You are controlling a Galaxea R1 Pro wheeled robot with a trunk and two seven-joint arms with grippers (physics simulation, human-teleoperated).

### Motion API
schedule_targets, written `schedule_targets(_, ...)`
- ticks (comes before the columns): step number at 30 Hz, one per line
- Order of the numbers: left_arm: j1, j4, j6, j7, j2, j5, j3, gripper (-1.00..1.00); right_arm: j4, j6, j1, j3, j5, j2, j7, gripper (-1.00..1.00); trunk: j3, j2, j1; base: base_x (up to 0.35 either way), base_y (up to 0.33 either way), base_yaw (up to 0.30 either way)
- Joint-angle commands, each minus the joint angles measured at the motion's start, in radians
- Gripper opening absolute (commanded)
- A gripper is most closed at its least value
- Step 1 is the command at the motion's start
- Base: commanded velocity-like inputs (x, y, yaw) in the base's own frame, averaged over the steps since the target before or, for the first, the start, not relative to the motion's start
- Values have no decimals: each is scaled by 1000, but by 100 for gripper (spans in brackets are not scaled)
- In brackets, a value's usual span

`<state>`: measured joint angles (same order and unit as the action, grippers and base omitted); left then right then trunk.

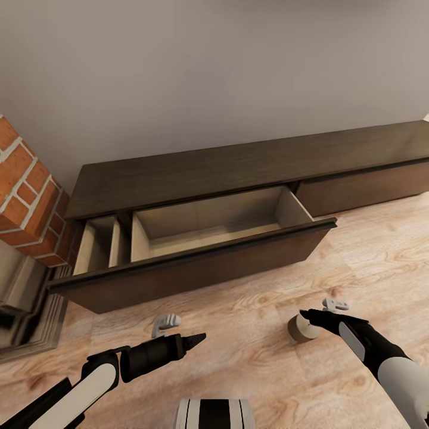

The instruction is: Place each of the two pumpkins and all three candles from the living room inside a cabinet in the living room (use any cabinet), then make sure every cabinet is closed, and position the cauldron so it is next to a table in the living room.

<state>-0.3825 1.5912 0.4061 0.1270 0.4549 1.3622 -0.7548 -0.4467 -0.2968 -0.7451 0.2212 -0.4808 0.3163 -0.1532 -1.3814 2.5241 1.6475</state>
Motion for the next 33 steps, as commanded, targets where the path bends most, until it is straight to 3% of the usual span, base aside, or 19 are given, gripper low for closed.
schedule_targets(1,-1,2,0,9,1,11,-2,100,-1,-4,0,4,-4,1,0,100,-5,1,0,0,0,0)
schedule_targets(8,-1,2,0,9,1,11,-1,100,-1,-4,0,4,-4,1,-1,100,-5,1,0,0,0,0)
schedule_targets(16,-1,3,0,10,2,10,0,100,-1,-4,0,4,-4,1,-2,100,-36,2,4,0,0,0)
schedule_targets(28,-1,2,0,9,3,9,1,100,-3,-3,0,5,-4,1,-9,100,-36,2,4,0,0,0)
schedule_targets(30,-1,3,0,9,6,9,2,100,-4,-2,0,6,-4,1,-22,100,-36,2,4,0,0,0)
schedule_targets(33,-1,2,-3,9,47,9,19,100,-4,-2,0,6,-3,1,-36,100,-36,2,4,0,0,0)
